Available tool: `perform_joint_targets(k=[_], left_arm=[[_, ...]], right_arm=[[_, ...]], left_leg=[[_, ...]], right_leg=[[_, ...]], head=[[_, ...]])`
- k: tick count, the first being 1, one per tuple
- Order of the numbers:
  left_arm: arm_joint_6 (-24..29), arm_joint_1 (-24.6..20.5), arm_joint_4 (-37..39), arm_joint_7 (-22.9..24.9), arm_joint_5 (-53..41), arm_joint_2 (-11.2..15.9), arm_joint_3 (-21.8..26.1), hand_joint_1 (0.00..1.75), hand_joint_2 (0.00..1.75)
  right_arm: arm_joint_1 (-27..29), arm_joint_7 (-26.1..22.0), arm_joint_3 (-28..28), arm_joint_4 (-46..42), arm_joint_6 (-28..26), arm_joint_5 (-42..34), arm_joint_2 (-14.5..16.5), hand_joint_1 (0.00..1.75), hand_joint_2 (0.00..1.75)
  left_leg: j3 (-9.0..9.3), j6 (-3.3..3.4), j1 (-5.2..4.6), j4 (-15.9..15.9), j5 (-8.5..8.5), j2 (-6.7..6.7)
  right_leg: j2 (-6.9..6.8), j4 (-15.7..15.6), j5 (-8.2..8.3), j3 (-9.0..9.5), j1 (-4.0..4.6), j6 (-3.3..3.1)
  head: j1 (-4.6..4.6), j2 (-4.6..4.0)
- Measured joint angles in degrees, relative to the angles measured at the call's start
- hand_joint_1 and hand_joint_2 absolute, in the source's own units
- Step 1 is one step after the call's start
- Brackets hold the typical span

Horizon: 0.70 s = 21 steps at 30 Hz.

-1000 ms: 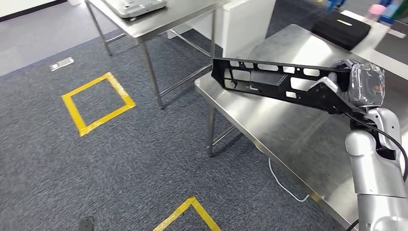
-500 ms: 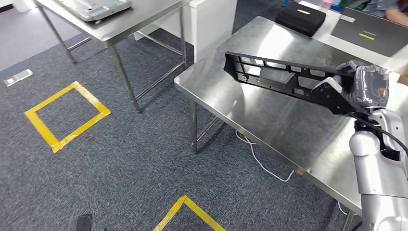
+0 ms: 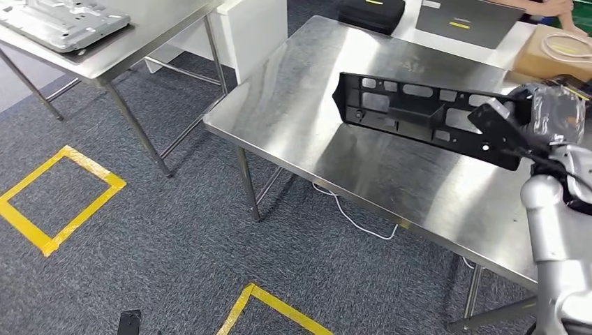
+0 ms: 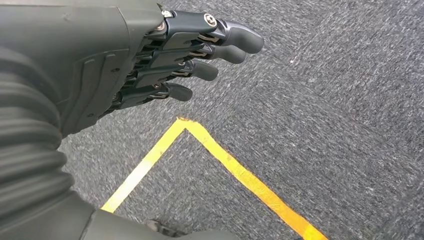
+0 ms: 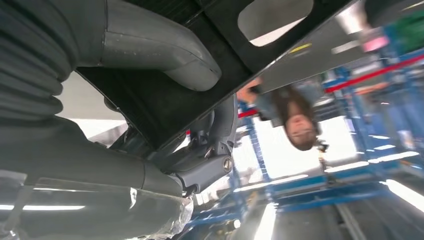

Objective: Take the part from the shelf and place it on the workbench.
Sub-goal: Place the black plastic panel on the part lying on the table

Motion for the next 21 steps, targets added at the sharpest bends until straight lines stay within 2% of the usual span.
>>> perform_joint_targets(k=[1, 2, 3, 5, 6, 7, 8, 11, 15, 21], left_arm=[[0.00, 0.22, 0.01, -0.34, 0.18, -0.01, 0.02, 0.00, 1.75], [0.02, 0.42, 0.01, -0.83, 0.37, -0.03, 0.03, 0.00, 1.75], [0.14, 0.58, 0.02, -1.53, 0.67, -0.05, 0.10, 0.00, 1.75], [0.85, 0.69, 0.02, -3.44, 1.51, -0.08, 0.42, 0.00, 1.75], [1.35, 0.71, 0.02, -4.55, 1.93, -0.09, 0.68, 0.00, 1.75], [1.84, 0.74, 0.02, -5.55, 2.22, -0.12, 0.93, 0.00, 1.75], [2.30, 0.80, 0.03, -6.33, 2.39, -0.20, 1.16, 0.00, 1.75], [3.84, 1.12, 0.04, -8.20, 2.51, -0.52, 1.69, 0.00, 1.75], [4.89, 1.35, 0.04, -9.49, 2.53, -0.74, 2.15, 0.00, 1.75], [5.00, 1.37, 0.04, -9.61, 2.53, -1.02, 2.50, 0.00, 1.75]], right_arm=[[-1.45, -0.01, 0.23, 2.31, 0.04, 0.47, -0.10, 1.71, 1.75], [-2.65, -0.01, 0.43, 4.42, -0.01, 0.72, -0.19, 1.71, 1.75], [-3.72, 0.03, 0.62, 6.48, -0.19, 0.89, -0.26, 1.71, 1.75], [-5.64, 0.19, 0.96, 10.16, -0.76, 1.10, -0.46, 1.71, 1.75], [-6.51, 0.31, 1.11, 11.82, -1.07, 1.16, -0.66, 1.71, 1.75], [-7.31, 0.40, 1.21, 13.35, -1.40, 1.20, -0.92, 1.71, 1.75], [-7.99, 0.48, 1.29, 14.72, -1.69, 1.23, -1.23, 1.71, 1.75], [-9.37, 0.51, 1.39, 18.37, -2.43, 1.34, -2.29, 1.71, 1.75], [-10.17, 0.48, 1.68, 21.68, -2.72, 1.34, -3.19, 1.71, 1.75], [-10.72, 0.40, 1.88, 23.69, -2.74, 1.34, -3.68, 1.71, 1.75]], left_leg=[[-1.24, -0.12, 0.05, 2.85, -1.00, -0.34], [-1.54, -0.17, 0.11, 3.67, -0.84, -0.42], [-0.72, -0.14, 0.19, 2.19, 0.41, -0.42], [3.13, 0.15, 0.37, -5.20, 4.14, -0.57], [4.88, 0.34, 0.40, -8.68, 5.44, -0.68], [5.91, 0.52, 0.40, -10.95, 6.17, -0.78], [6.20, 0.60, 0.33, -11.91, 6.33, -0.85], [5.75, 0.90, -0.28, -12.11, 6.74, -0.89], [5.29, 1.55, -0.92, -12.09, 7.04, -0.95], [4.87, 2.12, -1.15, -12.09, 7.41, -0.95]], right_leg=[[0.33, 0.03, 0.05, -0.08, 0.08, -0.05], [0.64, 0.11, 0.09, -0.12, 0.15, -0.08], [0.88, 0.25, 0.09, -0.13, 0.18, -0.05], [1.26, 0.62, 0.07, -0.20, 0.25, 0.00], [1.39, 0.81, 0.06, -0.33, 0.47, 0.12], [1.48, 0.97, 0.06, -0.57, 0.70, 0.30], [1.52, 1.10, 0.05, -0.78, 1.06, 0.48], [1.50, 1.18, 0.28, -1.25, 1.48, 1.10], [1.45, 0.97, 0.72, -1.66, 1.17, 1.81], [1.45, 0.78, 1.12, -1.97, 0.94, 2.36]], head=[[0.01, 0.00], [0.00, 0.00], [0.01, 0.00], [-0.01, 0.00], [0.01, 0.00], [0.03, 0.00], [0.06, 0.00], [0.08, 0.00], [0.06, 0.00], [0.07, 0.00]])
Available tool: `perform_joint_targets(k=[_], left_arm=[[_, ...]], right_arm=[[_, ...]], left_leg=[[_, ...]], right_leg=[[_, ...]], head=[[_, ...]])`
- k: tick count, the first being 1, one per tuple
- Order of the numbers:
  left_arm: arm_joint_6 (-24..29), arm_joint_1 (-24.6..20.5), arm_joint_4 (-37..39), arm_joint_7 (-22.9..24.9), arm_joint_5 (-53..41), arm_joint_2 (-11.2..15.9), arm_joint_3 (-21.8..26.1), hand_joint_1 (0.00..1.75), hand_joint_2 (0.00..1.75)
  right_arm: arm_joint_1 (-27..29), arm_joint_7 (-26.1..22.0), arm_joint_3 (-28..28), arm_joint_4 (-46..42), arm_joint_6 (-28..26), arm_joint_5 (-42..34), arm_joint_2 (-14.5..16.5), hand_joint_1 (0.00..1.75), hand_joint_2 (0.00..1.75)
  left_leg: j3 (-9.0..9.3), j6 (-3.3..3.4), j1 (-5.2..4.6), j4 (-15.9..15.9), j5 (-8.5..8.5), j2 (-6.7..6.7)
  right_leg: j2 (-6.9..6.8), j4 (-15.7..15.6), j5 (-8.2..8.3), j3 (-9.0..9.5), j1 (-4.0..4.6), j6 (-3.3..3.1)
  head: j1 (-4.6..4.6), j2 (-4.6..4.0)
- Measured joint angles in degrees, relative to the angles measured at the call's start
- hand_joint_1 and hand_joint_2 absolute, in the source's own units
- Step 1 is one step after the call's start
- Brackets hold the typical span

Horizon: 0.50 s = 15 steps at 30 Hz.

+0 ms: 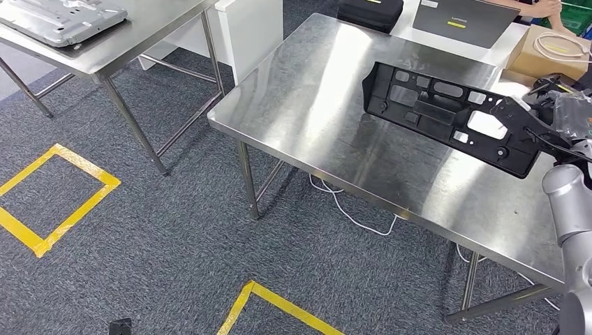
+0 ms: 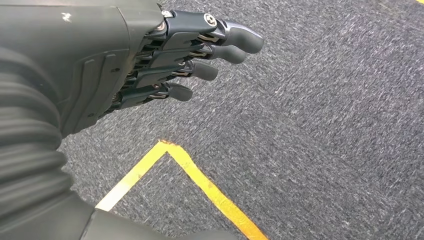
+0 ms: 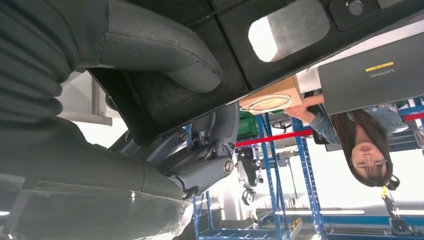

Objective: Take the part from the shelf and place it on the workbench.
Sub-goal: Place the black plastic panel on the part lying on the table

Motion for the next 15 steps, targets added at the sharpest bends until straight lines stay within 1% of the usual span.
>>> perform_joint_targets(k=[5, 10, 13, 14, 15], left_arm=[[0.06, 0.01, 0.00, 0.00, 0.00, -0.11, 0.08, 0.00, 1.75], [1.78, 0.01, 0.00, -0.18, 0.08, -0.15, 0.29, 0.00, 1.75], [1.61, 0.01, 0.00, -0.92, -0.25, -0.20, 0.31, 0.00, 1.75], [1.29, 0.01, 0.00, -1.10, -0.41, -0.21, 0.31, 0.00, 1.31], [0.92, 0.01, 0.00, -1.18, -0.53, -0.22, 0.31, 0.00, 0.87]], right_arm=[[-0.06, -0.02, 0.27, 0.87, 0.00, 0.00, -0.06, 1.71, 1.75], [-0.28, 0.33, 0.45, 1.67, 0.01, 0.08, -0.14, 1.71, 1.75], [-0.59, 1.08, 0.49, 2.57, -0.04, 0.26, -0.65, 0.43, 1.75], [-0.63, 1.17, 0.49, 2.93, -0.13, 0.26, -0.94, 0.00, 1.75], [-0.65, 1.16, 0.49, 3.26, -0.23, 0.24, -1.27, 0.00, 1.75]], left_leg=[[-0.06, 0.14, -0.04, 0.01, 0.10, 0.01], [-0.06, 0.18, -0.01, 0.01, 0.16, 0.02], [-0.07, 0.16, 0.02, 0.01, 0.19, 0.01], [-0.09, 0.16, 0.03, 0.01, 0.20, 0.01], [-0.10, 0.16, 0.03, 0.01, 0.20, 0.01]], right_leg=[[0.00, -0.01, 0.12, -0.06, -0.03, 0.15], [0.00, -0.01, 0.14, -0.10, 0.00, 0.15], [-0.01, 0.00, 0.14, -0.13, 0.03, 0.15], [-0.02, 0.00, 0.14, -0.13, 0.03, 0.14], [-0.02, 0.00, 0.15, -0.14, 0.04, 0.14]], head=[[-0.01, 0.00], [-0.02, 0.00], [-0.02, 0.00], [-0.02, 0.00], [-0.02, 0.00]])
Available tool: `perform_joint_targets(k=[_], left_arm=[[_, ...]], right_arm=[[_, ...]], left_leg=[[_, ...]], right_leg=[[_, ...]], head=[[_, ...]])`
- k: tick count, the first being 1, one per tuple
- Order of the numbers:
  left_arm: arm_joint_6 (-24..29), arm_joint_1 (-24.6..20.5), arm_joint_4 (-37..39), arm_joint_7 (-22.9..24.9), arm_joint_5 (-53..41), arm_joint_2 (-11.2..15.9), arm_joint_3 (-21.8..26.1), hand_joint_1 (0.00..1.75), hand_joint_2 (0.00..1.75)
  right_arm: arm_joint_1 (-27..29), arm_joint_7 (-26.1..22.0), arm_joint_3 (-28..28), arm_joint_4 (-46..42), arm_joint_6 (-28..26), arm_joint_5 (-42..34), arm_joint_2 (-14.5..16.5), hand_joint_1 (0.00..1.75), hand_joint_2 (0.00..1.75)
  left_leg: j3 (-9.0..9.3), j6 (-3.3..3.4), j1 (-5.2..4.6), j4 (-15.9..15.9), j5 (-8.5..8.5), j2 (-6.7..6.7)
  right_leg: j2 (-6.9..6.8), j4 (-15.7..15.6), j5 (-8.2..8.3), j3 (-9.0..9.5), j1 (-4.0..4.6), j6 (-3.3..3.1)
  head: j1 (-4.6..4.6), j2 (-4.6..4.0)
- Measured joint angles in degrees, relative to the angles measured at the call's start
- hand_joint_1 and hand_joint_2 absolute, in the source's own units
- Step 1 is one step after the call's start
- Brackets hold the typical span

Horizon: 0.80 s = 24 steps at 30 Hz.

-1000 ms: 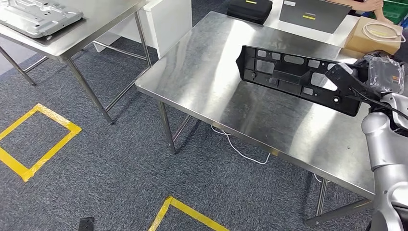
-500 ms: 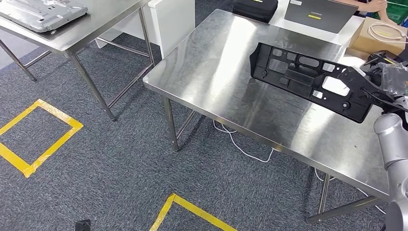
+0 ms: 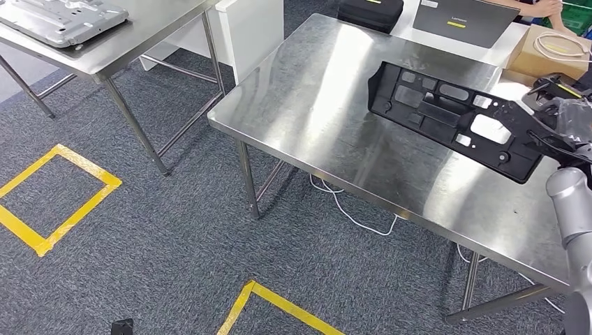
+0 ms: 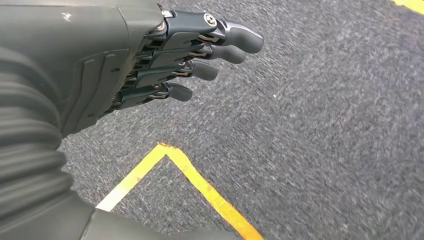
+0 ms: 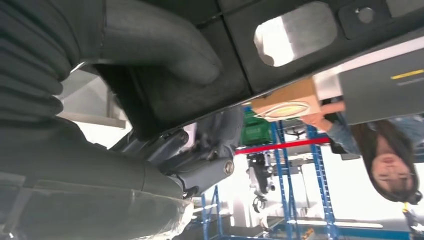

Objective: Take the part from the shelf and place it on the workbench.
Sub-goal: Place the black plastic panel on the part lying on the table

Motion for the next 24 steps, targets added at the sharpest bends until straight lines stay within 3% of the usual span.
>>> perform_joint_targets(k=[2, 10, 18, 24], left_arm=[[-0.54, -0.01, 0.00, 0.05, -0.19, -0.01, 0.00, 0.00, 0.00], [-1.61, -0.07, 0.02, 5.76, -1.98, -0.02, -0.09, 0.00, 0.00], [-2.42, -0.07, 0.02, 7.53, -2.85, -0.01, -0.13, 0.00, 0.00], [-3.27, -0.07, 0.02, 7.62, -2.89, 0.01, -0.13, 0.00, 0.00]], right_arm=[[0.00, -0.20, 0.00, 0.58, -0.18, -0.09, -0.59, 0.00, 1.75], [-0.01, -0.11, 0.00, 2.07, 0.10, -0.01, -1.40, 0.00, 1.75], [-2.34, 3.33, 0.82, 4.91, 13.21, 2.44, -3.22, 0.00, 1.75], [-3.44, 3.52, 1.22, 5.60, 14.58, 2.60, -3.86, 0.00, 1.75]], left_leg=[[-0.02, 0.00, 0.01, 0.00, 0.00, 0.03], [-0.03, 0.00, 0.00, 0.00, 0.00, 0.09], [-0.06, 0.00, -0.01, 0.00, 0.00, 0.08], [-0.07, 0.00, 0.00, 0.00, 0.00, 0.09]], right_leg=[[0.01, 0.00, 0.01, -0.01, 0.01, 0.00], [0.05, 0.00, 0.01, -0.04, 0.00, 0.00], [0.04, 0.00, 0.02, -0.05, 0.00, 0.00], [0.05, 0.00, 0.02, -0.05, 0.00, 0.00]], head=[[0.01, 0.00], [0.01, 0.00], [0.01, 0.00], [0.00, 0.00]])
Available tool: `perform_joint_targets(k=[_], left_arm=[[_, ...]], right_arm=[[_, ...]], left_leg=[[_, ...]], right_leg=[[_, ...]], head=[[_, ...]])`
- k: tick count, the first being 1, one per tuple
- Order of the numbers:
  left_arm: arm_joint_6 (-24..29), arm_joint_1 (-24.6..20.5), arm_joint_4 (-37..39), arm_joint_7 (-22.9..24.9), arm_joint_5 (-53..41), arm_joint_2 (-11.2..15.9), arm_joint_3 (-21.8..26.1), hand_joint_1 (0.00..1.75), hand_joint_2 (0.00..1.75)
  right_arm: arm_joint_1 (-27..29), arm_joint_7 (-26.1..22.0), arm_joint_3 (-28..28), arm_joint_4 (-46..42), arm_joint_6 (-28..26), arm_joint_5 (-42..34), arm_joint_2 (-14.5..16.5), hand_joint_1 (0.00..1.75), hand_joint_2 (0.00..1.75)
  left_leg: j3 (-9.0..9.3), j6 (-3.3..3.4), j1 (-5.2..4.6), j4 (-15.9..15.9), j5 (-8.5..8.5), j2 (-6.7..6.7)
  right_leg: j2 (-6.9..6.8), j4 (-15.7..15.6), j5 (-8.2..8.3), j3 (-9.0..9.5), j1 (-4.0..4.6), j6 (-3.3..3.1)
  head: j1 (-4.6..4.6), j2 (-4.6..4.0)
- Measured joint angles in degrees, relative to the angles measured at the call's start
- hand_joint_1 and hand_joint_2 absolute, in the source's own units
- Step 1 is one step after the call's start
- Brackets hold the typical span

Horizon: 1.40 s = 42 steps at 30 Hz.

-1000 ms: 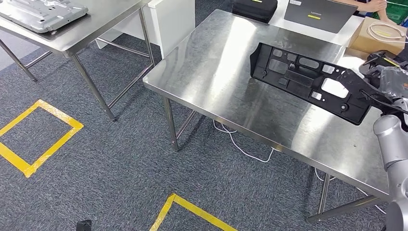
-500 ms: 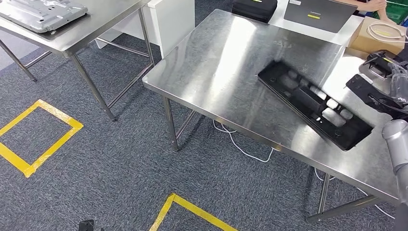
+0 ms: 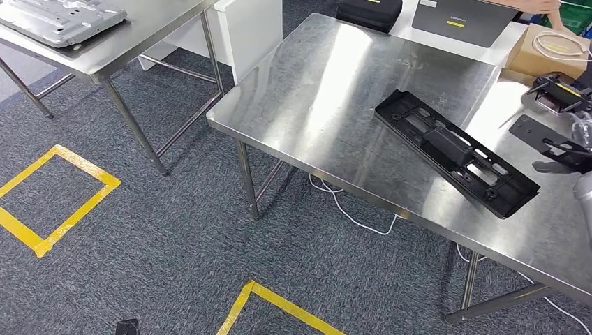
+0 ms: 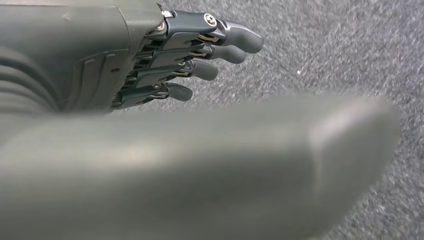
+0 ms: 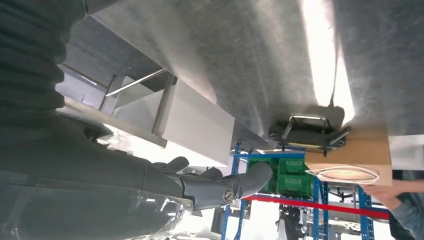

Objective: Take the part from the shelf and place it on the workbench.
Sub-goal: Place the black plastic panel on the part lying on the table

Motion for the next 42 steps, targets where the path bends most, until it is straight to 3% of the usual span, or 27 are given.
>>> perform_joint_targets(k=[7, 10, 12, 14, 16, 18, 19, 21, 23, 24, 28, 30, 32, 34, 35, 36, 38, 40, 42], left_arm=[[-1.04, 0.00, 0.00, 0.48, -0.39, -0.02, -0.01, 0.00, 0.00], [-1.01, 0.00, 0.00, 0.56, -0.47, 0.01, -0.02, 0.00, 0.00], [-0.85, -0.01, 0.00, 0.62, -0.66, -0.02, -0.02, 0.00, 0.00], [-0.69, -0.04, 0.00, 0.62, -0.83, -0.05, -0.03, 0.00, 0.00], [-0.63, -0.06, 0.00, 0.62, -0.86, -0.04, -0.04, 0.00, 0.00], [-0.62, -0.05, 0.00, 0.62, -0.86, -0.05, -0.04, 0.00, 0.00], [-0.61, -0.05, 0.00, 0.62, -0.86, -0.05, -0.04, 0.00, 0.00], [-0.60, -0.06, -0.01, 0.62, -0.86, -0.02, -0.04, 0.00, 0.00], [-0.55, -0.05, -0.03, 0.62, -0.85, 0.11, -0.04, 0.00, 0.00], [-0.51, -0.04, -0.03, 0.62, -0.85, 0.17, -0.04, 0.00, 0.00], [-0.45, 0.01, 0.00, 0.62, -0.80, 0.17, -0.04, 0.00, 0.00], [-0.43, 0.03, 0.01, 0.62, -0.76, 0.19, -0.04, 0.00, 0.00], [-0.40, 0.05, 0.02, 0.62, -0.74, 0.17, -0.04, 0.00, 0.00], [-0.34, 0.06, 0.02, 0.62, -0.70, 0.17, -0.04, 0.00, 0.00], [-0.31, 0.07, 0.02, 0.62, -0.68, 0.17, -0.04, 0.00, 0.00], [-0.27, 0.08, 0.02, 0.61, -0.68, 0.17, -0.04, 0.00, 0.00], [-0.20, 0.07, 0.01, 0.57, -0.67, 0.32, -0.03, 0.00, 0.00], [-0.12, 0.10, 0.01, 0.44, -0.68, 0.46, -0.02, 0.00, 0.00], [-0.05, 0.14, 0.02, 0.33, -0.70, 0.50, -0.02, 0.00, 0.00]], right_arm=[[-0.64, 1.05, 0.55, 0.90, -0.01, 0.37, -0.44, 0.00, 1.75], [-0.81, 1.08, 0.58, 0.95, -0.02, 0.41, -0.44, 0.00, 1.75], [-1.01, 1.16, 0.61, 0.96, -0.02, 0.44, -0.61, 0.00, 1.75], [-1.28, 1.30, 0.66, 1.03, -0.03, 0.44, -0.84, 0.00, 1.75], [-1.37, 1.43, 0.74, 1.17, -0.04, 0.44, -0.92, 0.00, 1.75], [-1.15, 1.49, 0.85, 1.36, -0.07, 0.44, -0.92, 0.00, 1.75], [-1.05, 1.50, 0.89, 1.43, -0.09, 0.44, -0.92, 0.00, 1.75], [-1.02, 1.54, 0.91, 1.48, -0.14, 0.44, -0.90, 0.00, 1.75], [-1.07, 1.55, 0.96, 1.52, -0.20, 0.45, -0.78, 0.00, 1.75], [-1.05, 1.56, 0.99, 1.55, -0.23, 0.46, -0.69, 0.00, 1.75], [-0.81, 1.60, 1.04, 1.61, -0.31, 0.47, -0.35, 0.00, 1.75], [-0.88, 1.60, 1.05, 1.61, -0.36, 0.47, -0.24, 0.00, 1.75], [-0.94, 1.60, 1.08, 1.61, -0.40, 0.46, -0.07, 0.00, 1.75], [-0.88, 1.59, 1.13, 1.61, -0.45, 0.46, 0.20, 0.00, 1.75], [-0.85, 1.58, 1.15, 1.61, -0.51, 0.46, 0.32, 0.00, 1.75], [-0.83, 1.56, 1.19, 1.61, -0.65, 0.46, 0.40, 0.00, 1.75], [-0.86, 1.47, 1.29, 1.62, -1.05, 0.46, 0.56, 0.00, 0.87], [-0.93, 1.27, 1.43, 1.70, -1.38, 0.36, 0.70, 0.00, 0.00], [-0.88, 0.93, 1.50, 1.77, -1.66, 0.06, 0.89, 0.00, 0.00]], left_leg=[[-0.07, 0.06, -0.08, 0.09, -0.04, -0.01], [-0.23, 0.77, -0.28, 0.23, 0.08, 0.02], [0.13, 1.29, 0.20, -0.84, 0.94, 0.15], [0.29, 1.65, 0.69, -1.94, 1.82, 0.32], [-0.11, 1.68, 0.76, -2.11, 2.23, 0.43], [-0.63, 1.31, 0.86, -2.08, 2.57, 0.50], [-0.91, 1.03, 0.99, -2.04, 2.78, 0.51], [-1.42, 0.25, 1.29, -1.87, 3.17, 0.56], [-1.86, -0.67, 1.25, -1.61, 3.47, 0.60], [-2.09, -1.02, 1.10, -1.34, 3.58, 0.59], [-2.91, -1.68, 1.41, -0.43, 3.56, 0.53], [-4.49, -2.11, 1.69, 3.24, 0.58, 0.54], [-7.37, -2.27, 1.71, 10.82, -4.22, 0.52], [-9.12, -2.00, 1.60, 16.39, -6.59, 0.50], [-8.52, -1.60, 1.48, 16.28, -6.28, 0.49], [-6.66, -0.96, 1.26, 13.90, -5.15, 0.44], [-1.32, 0.99, 0.49, 6.24, -2.96, 0.22], [1.59, 2.35, -0.40, 1.60, -2.06, 0.24], [1.90, 2.69, -0.90, 0.30, -1.46, 0.53]], right_leg=[[0.00, -0.07, 0.06, 0.03, -0.04, 0.09], [0.02, -0.35, 0.48, 0.16, -0.56, 0.72], [0.02, -0.05, 0.22, -0.17, -0.48, 0.97], [-0.05, 3.95, -2.41, -2.06, -0.47, 0.53], [-0.09, 11.67, -6.21, -5.08, -0.71, 0.23], [-0.10, 15.99, -7.81, -6.20, -1.01, 0.87], [-0.15, 15.04, -7.47, -5.18, -1.28, 1.48], [-0.59, 7.26, -5.76, -0.15, -2.05, 2.94], [-0.64, 1.52, -4.41, 3.75, -1.89, 3.33], [-0.48, 0.75, -4.29, 4.21, -1.87, 2.92], [0.03, 1.46, -3.92, 3.18, -2.06, 0.98], [0.02, 1.47, -3.43, 2.74, -1.89, -0.30], [0.03, 1.47, -2.95, 2.16, -1.43, -1.17], [0.10, 1.48, -2.53, 1.52, -0.76, -1.81], [0.17, 1.48, -2.34, 1.26, -0.39, -2.07], [0.24, 1.48, -2.16, 1.07, 0.00, -2.27], [0.34, 1.44, -1.83, 0.89, 0.51, -2.40], [0.29, 1.26, -1.47, 0.92, 0.43, -2.10], [0.23, 0.77, -0.97, 1.02, 0.29, -1.41]], head=[[0.01, 0.00], [-0.03, 0.00], [-0.02, 0.00], [0.06, 0.00], [0.10, 0.00], [0.07, 0.00], [0.07, 0.00], [0.10, 0.00], [0.19, 0.00], [0.12, 0.00], [-0.48, 0.00], [-0.56, 0.00], [-0.62, 0.00], [-0.63, 0.00], [-0.66, 0.00], [-0.65, 0.00], [-0.52, 0.00], [-0.34, 0.00], [-0.39, 0.00]])
